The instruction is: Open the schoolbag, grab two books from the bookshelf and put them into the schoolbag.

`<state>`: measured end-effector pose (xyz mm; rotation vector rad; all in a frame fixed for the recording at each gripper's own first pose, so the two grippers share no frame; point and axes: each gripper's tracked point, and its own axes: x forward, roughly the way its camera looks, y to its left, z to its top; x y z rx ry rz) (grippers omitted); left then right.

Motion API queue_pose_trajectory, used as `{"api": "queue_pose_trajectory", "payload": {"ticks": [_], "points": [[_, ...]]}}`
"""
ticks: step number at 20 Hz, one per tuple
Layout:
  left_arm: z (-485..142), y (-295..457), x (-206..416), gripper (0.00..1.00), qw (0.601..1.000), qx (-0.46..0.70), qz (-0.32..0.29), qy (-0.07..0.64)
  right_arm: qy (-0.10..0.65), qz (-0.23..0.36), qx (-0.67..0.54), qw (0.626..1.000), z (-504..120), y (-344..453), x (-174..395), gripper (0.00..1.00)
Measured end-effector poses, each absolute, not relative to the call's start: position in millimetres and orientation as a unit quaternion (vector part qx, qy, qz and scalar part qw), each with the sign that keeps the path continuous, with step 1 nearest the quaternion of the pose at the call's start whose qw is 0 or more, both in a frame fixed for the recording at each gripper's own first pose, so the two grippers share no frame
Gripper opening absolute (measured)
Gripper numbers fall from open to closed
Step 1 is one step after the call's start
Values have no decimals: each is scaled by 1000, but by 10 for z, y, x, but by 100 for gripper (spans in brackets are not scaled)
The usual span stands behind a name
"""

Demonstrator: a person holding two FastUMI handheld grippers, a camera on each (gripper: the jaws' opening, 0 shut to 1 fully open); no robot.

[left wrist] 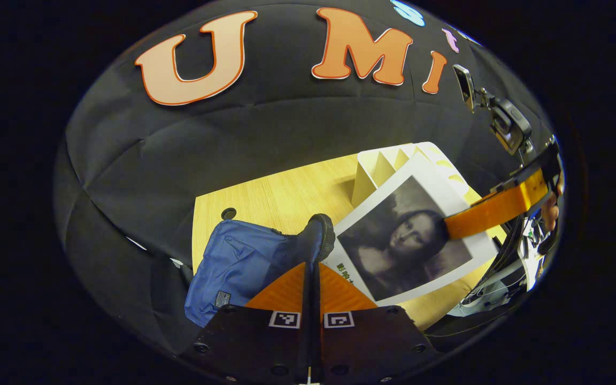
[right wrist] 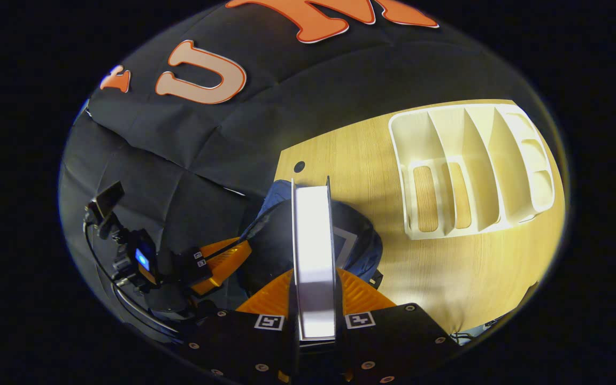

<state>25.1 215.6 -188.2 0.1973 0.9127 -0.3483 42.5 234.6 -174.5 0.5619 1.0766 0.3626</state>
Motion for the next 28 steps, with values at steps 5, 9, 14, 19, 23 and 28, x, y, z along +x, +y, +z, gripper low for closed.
{"api": "queue_pose_trajectory", "payload": {"ticks": [5,9,14,19,23,28], "points": [[-1872,2070,231,2,878,90,-177,436,504,141,324,788,-2038,2566,440,25],[-1864,2064,238,2,878,93,-181,433,497,124,368,776,-2310,2832,499,25],[-1866,1987,210,2,876,93,-193,433,482,118,407,767,-2460,3080,581,25],[-1840,1878,194,2,873,104,-207,429,472,127,427,761,-2549,3252,530,25],[-1858,1753,187,2,868,123,-223,426,464,137,445,754,-2655,3445,541,25],[-1820,1666,183,2,865,138,-238,418,461,158,452,747,-2822,3696,559,25]]}}
